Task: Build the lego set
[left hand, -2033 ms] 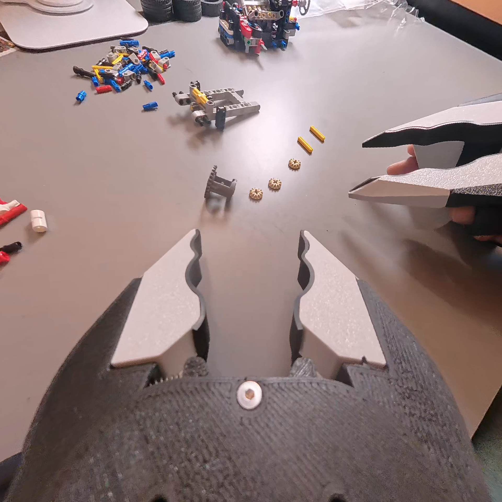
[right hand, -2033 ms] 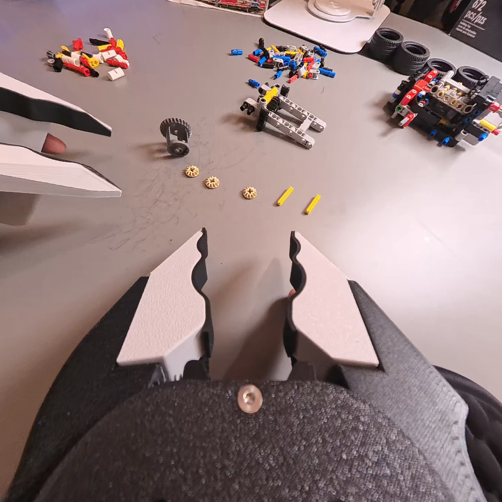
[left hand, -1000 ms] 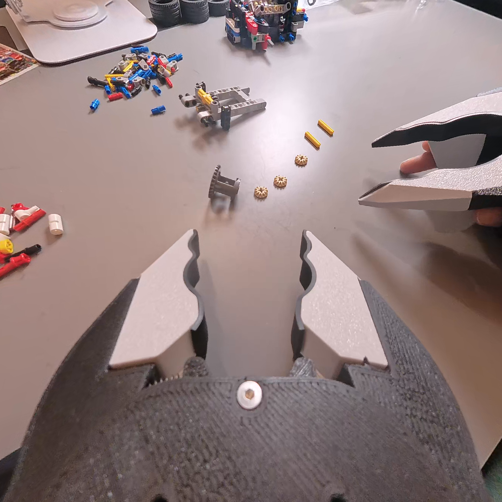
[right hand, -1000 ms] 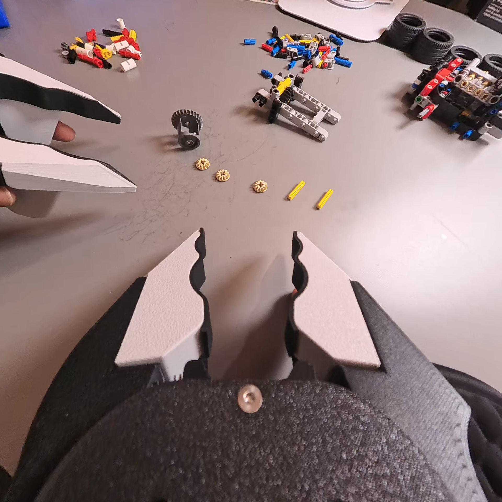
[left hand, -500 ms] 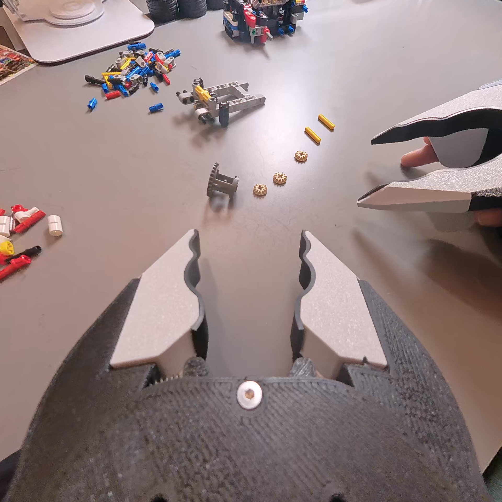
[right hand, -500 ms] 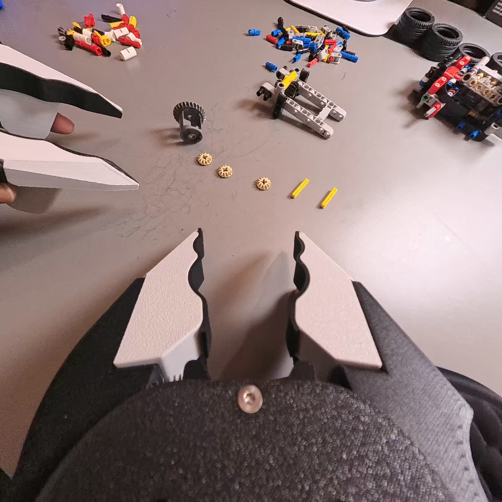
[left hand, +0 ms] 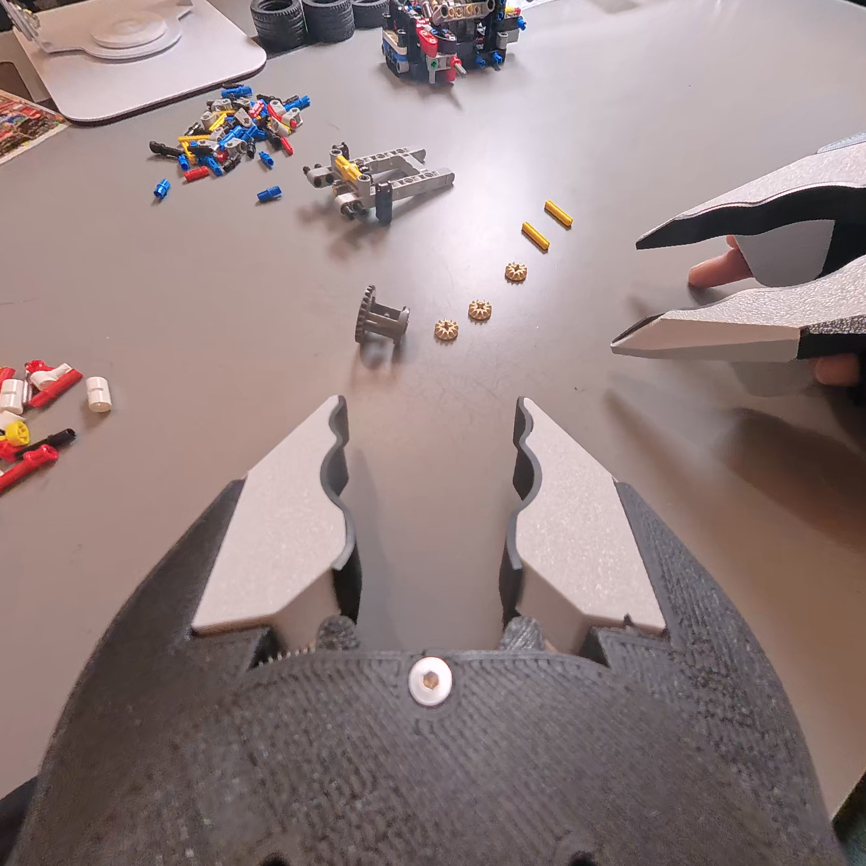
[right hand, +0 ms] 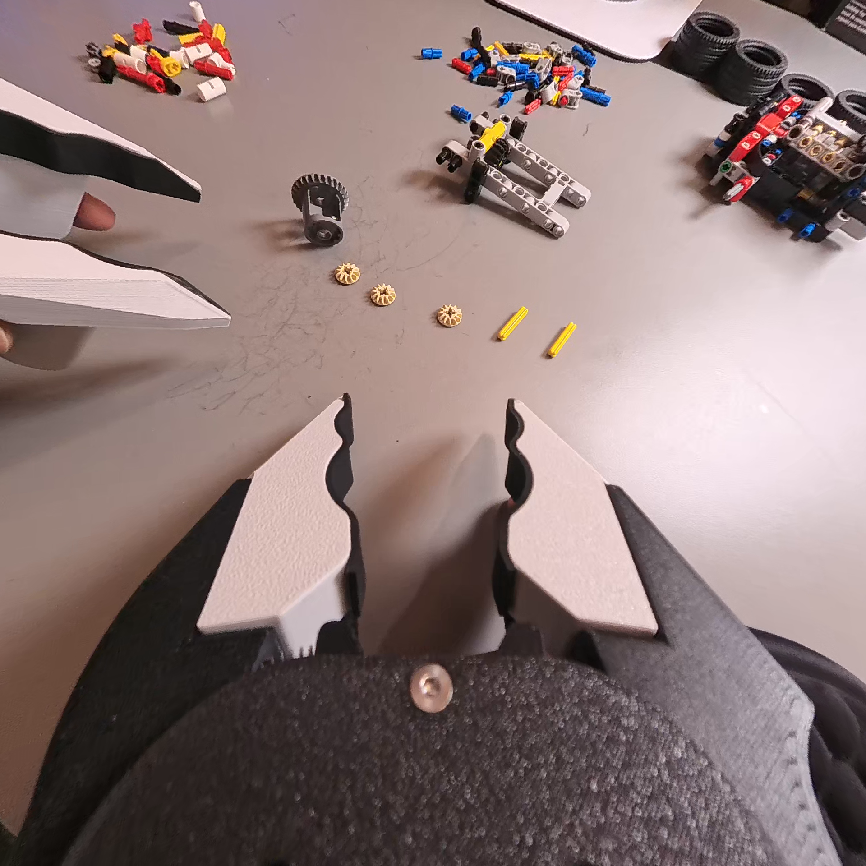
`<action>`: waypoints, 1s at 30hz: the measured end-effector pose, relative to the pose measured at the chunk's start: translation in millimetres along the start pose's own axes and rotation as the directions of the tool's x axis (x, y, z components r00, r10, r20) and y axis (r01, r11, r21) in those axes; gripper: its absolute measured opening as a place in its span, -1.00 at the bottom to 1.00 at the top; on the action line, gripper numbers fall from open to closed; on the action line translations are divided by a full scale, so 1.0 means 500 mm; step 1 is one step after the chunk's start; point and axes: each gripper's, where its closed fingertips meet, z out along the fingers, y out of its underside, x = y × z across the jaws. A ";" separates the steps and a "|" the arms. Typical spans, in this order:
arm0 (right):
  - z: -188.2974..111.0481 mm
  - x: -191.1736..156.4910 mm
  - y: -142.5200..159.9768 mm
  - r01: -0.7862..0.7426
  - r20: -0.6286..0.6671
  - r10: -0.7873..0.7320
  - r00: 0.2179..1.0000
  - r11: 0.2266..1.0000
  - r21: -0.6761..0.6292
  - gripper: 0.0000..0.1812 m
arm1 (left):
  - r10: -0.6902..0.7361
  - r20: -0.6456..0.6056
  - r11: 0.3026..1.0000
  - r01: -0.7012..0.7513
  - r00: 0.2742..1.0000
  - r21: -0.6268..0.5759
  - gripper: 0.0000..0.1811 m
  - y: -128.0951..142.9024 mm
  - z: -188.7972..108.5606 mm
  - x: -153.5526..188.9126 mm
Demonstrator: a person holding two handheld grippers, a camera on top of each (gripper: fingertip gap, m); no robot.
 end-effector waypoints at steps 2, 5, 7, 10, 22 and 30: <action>0.001 0.000 0.000 0.003 -0.002 -0.003 1.000 1.000 -0.003 -0.29 | 0.000 -0.001 1.000 0.000 1.000 0.003 -0.23 -0.001 -0.001 0.000; 0.003 -0.001 0.002 0.015 -0.007 -0.015 1.000 1.000 -0.010 -0.29 | -0.002 -0.003 1.000 0.002 1.000 0.002 -0.23 -0.001 0.000 0.000; 0.005 -0.001 0.002 0.024 -0.011 -0.024 1.000 1.000 -0.014 -0.29 | -0.001 -0.005 1.000 0.001 1.000 -0.001 -0.23 0.000 0.001 0.001; 0.007 -0.001 0.002 0.035 -0.020 -0.035 0.999 0.999 -0.019 -0.29 | 0.001 -0.004 1.000 -0.001 1.000 0.000 -0.23 0.000 0.001 0.001; 0.001 -0.004 -0.008 0.054 -0.028 -0.054 0.998 0.998 0.015 -0.30 | -0.005 -0.012 0.998 0.006 1.000 0.060 -0.29 -0.019 -0.005 0.004; -0.121 -0.126 -0.177 -0.032 0.217 -0.075 0.973 0.890 0.454 -0.73 | 0.027 0.032 0.984 -0.033 0.999 0.176 -0.83 -0.107 0.012 -0.009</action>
